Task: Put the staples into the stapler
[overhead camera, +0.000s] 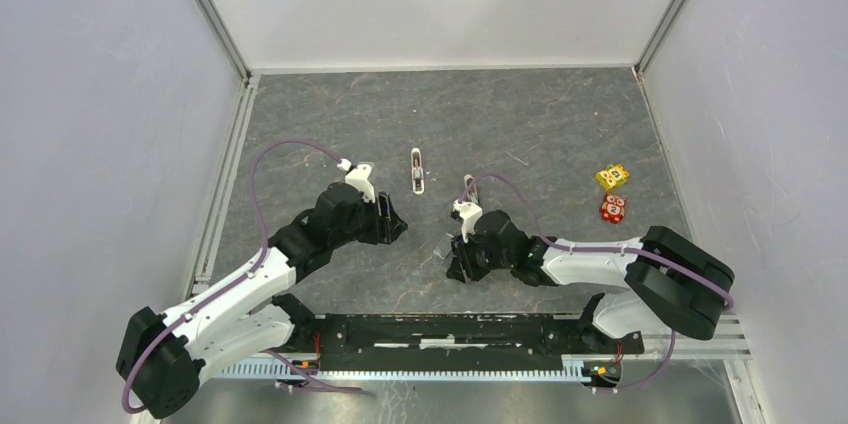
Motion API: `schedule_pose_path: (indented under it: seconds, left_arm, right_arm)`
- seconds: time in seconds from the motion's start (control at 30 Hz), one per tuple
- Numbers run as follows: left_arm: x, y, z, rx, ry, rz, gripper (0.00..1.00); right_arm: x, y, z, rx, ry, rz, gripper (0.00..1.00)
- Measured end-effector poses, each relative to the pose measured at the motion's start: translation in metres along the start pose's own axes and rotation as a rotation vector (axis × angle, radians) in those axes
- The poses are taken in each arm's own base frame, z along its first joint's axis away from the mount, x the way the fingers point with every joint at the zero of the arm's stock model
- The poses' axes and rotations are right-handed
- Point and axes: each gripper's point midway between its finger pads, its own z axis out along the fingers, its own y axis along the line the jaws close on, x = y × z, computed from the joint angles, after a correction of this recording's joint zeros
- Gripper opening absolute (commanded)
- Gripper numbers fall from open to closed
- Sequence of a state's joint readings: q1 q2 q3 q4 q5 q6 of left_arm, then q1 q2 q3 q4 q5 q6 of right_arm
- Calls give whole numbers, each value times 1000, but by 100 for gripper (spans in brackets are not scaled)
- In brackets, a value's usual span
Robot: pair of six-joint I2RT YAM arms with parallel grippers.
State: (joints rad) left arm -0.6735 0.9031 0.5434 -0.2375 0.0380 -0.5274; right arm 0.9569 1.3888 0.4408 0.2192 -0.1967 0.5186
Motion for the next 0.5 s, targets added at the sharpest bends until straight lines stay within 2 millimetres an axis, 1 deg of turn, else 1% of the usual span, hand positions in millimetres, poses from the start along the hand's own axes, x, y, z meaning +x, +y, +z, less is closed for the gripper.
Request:
schedule_pose_path:
  seconds: [0.3, 0.4, 0.5]
  left_arm:
    - [-1, 0, 0, 2, -3, 0, 61]
    - [-1, 0, 0, 2, -3, 0, 61]
    - [-1, 0, 0, 2, -3, 0, 61]
  right_arm:
    - [1, 3, 0, -7, 3, -6, 33]
    - [2, 4, 0, -6, 5, -8, 34]
    - [1, 4, 0, 7, 8, -9, 33]
